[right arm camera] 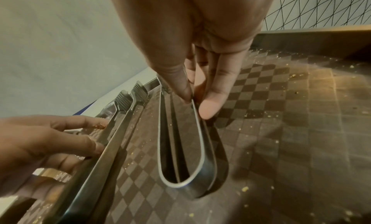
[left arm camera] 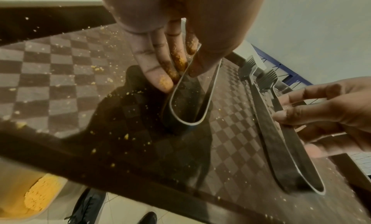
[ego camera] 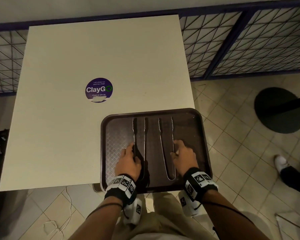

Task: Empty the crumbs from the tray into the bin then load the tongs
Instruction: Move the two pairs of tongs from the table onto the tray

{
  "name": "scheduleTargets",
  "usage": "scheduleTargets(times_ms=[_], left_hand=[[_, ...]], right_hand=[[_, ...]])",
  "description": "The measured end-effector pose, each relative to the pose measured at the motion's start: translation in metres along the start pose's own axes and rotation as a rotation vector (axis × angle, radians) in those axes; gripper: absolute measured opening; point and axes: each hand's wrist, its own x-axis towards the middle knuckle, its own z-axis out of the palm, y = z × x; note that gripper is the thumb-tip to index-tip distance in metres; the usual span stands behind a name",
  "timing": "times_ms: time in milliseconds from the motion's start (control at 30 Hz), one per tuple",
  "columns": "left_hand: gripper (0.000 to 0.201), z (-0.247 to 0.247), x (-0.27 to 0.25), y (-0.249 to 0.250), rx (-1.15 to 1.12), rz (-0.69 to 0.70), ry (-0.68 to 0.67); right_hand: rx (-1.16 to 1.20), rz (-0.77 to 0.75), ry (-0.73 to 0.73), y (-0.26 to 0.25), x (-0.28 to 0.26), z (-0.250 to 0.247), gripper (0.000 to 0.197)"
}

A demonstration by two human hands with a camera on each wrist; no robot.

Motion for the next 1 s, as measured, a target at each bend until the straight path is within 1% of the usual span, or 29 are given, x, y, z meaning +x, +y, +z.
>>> scheduleTargets(times_ms=[233,500,1000], left_hand=[[0.063,0.009,-0.011,0.007,-0.012,0.008,-0.014],[0.063,0.010,-0.008,0.012,0.011,0.032,-0.012],[0.063,0.013,-0.007,0.003,-0.039,0.059,0.012]], right_hand=[[-0.002,-0.005,-0.015,0.005,0.000,0.005,0.043],[0.020,-0.024,-0.025,0.004,0.003,0.008,0.044],[0.071,-0.004,-0.019,0.002,0.002,0.005,0.045]])
